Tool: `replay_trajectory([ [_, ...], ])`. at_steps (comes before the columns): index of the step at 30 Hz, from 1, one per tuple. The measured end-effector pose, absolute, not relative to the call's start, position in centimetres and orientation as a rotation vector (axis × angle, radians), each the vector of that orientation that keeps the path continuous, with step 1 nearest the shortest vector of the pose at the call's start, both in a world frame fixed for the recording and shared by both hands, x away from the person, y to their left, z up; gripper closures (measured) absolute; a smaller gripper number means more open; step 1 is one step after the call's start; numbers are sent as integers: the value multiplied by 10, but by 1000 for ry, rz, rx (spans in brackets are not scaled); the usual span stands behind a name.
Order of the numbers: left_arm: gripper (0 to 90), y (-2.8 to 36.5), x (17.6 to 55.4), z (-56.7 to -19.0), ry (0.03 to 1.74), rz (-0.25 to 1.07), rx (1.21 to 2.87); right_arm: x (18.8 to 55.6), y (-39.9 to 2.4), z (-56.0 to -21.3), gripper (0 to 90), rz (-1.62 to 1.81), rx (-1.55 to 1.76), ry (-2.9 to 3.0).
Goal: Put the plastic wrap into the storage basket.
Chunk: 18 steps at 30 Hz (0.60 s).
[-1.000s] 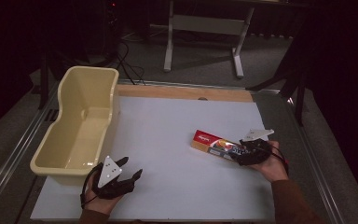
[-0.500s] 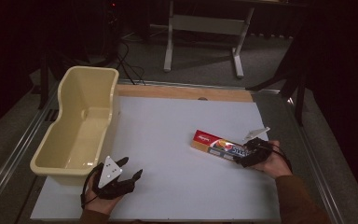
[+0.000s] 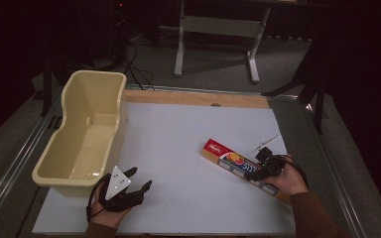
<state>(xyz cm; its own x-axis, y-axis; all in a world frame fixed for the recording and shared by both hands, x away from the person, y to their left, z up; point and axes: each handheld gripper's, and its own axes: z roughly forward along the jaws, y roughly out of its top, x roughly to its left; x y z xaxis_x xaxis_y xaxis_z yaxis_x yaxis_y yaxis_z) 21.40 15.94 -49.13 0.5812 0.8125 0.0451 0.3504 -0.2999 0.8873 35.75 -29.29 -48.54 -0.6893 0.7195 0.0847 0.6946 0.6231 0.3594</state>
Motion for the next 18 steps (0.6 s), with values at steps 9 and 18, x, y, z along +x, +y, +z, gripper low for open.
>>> replay_trajectory([
  [9,358,159,214,-491,934,626,1886,347,-267,-481,316,511,985,2824],
  [18,361,161,214,-491,935,619,1878,366,-237,-487,287,214,797,2937],
])
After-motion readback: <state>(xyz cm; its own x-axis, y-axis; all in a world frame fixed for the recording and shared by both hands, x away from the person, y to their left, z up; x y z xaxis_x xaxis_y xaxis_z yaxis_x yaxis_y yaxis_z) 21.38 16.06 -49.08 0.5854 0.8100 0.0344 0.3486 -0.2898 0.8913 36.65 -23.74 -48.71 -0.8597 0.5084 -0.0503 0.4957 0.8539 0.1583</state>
